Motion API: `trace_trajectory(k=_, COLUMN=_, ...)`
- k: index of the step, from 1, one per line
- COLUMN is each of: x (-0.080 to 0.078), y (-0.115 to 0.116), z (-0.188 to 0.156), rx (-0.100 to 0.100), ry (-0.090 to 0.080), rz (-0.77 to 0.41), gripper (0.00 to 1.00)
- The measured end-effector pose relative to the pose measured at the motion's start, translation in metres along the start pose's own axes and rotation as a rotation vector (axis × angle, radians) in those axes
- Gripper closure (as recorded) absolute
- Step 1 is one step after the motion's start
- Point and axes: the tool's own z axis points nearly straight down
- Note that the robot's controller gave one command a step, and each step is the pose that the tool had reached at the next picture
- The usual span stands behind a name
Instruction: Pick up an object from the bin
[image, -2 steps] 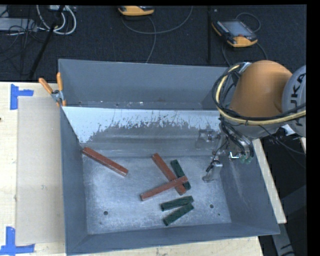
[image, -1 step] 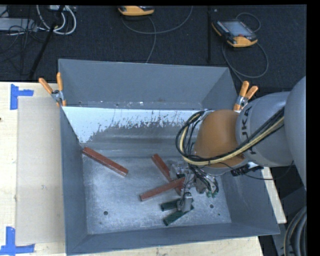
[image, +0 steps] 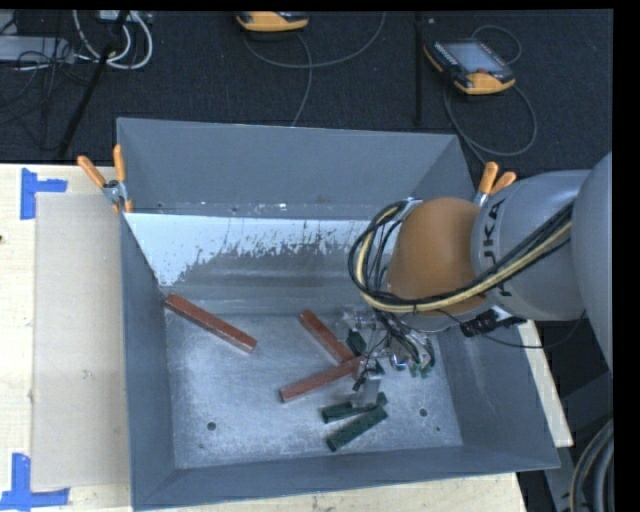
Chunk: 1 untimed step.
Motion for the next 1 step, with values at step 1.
trace_trajectory(k=1, x=0.0349, y=0.0074, z=0.0161, rx=0.000, ry=-0.001, rz=0.068, gripper=0.00)
